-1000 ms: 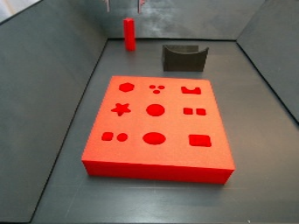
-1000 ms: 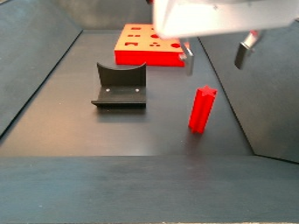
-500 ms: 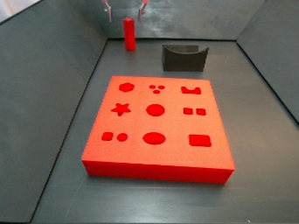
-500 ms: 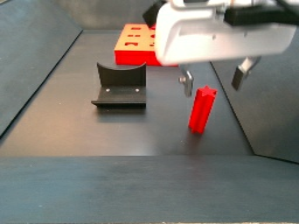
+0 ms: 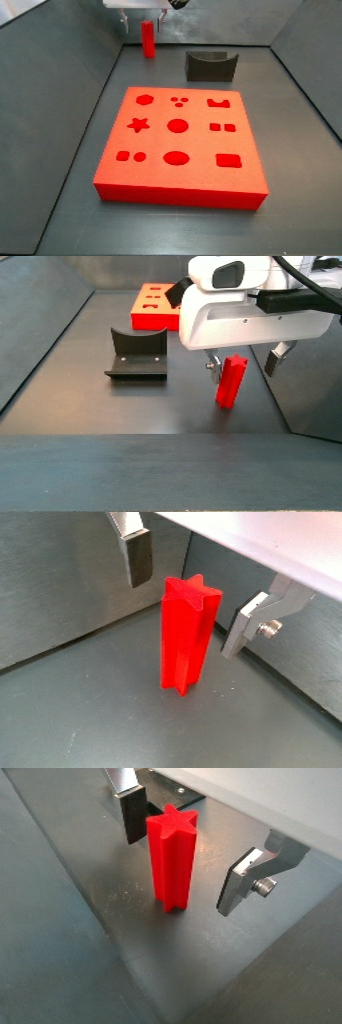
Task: Pick up the star object. Move up. Move to above the board. Insert the star object.
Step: Pick up the star object.
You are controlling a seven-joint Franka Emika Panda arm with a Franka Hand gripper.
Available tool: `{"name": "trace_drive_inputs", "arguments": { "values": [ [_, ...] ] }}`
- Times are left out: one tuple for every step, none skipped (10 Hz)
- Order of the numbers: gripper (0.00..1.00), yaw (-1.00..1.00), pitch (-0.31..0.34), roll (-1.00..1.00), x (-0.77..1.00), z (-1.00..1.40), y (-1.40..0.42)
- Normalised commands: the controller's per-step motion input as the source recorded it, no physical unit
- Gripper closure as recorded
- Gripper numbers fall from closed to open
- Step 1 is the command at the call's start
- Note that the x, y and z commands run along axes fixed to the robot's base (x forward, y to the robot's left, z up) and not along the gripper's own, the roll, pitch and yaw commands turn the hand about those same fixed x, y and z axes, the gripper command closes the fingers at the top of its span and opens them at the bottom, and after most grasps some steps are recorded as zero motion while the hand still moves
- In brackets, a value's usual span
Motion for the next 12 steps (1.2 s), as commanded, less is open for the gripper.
{"name": "trace_drive_inputs", "arguments": {
  "values": [
    [0.0, -0.02, 0.01, 0.01, 0.29, -0.39, -0.24],
    [0.0, 0.0, 0.0, -0.01, 0.0, 0.0, 0.0],
    [0.0, 0.07, -0.007, -0.28, 0.0, 0.07, 0.41],
    [0.0, 0.0, 0.0, 0.0, 0.0, 0.0, 0.0],
    [1.0, 0.0, 0.0, 0.0, 0.0, 0.0, 0.0],
    [1.0, 0.0, 0.0, 0.0, 0.0, 0.0, 0.0],
    [1.0, 0.0, 0.0, 0.0, 0.0, 0.0, 0.0],
    [1.0, 0.0, 0.0, 0.0, 0.0, 0.0, 0.0],
    [1.0, 0.0, 0.0, 0.0, 0.0, 0.0, 0.0],
    [1.0, 0.0, 0.0, 0.0, 0.0, 0.0, 0.0],
    [1.0, 0.0, 0.0, 0.0, 0.0, 0.0, 0.0],
    [1.0, 0.0, 0.0, 0.0, 0.0, 0.0, 0.0]
  ]
}}
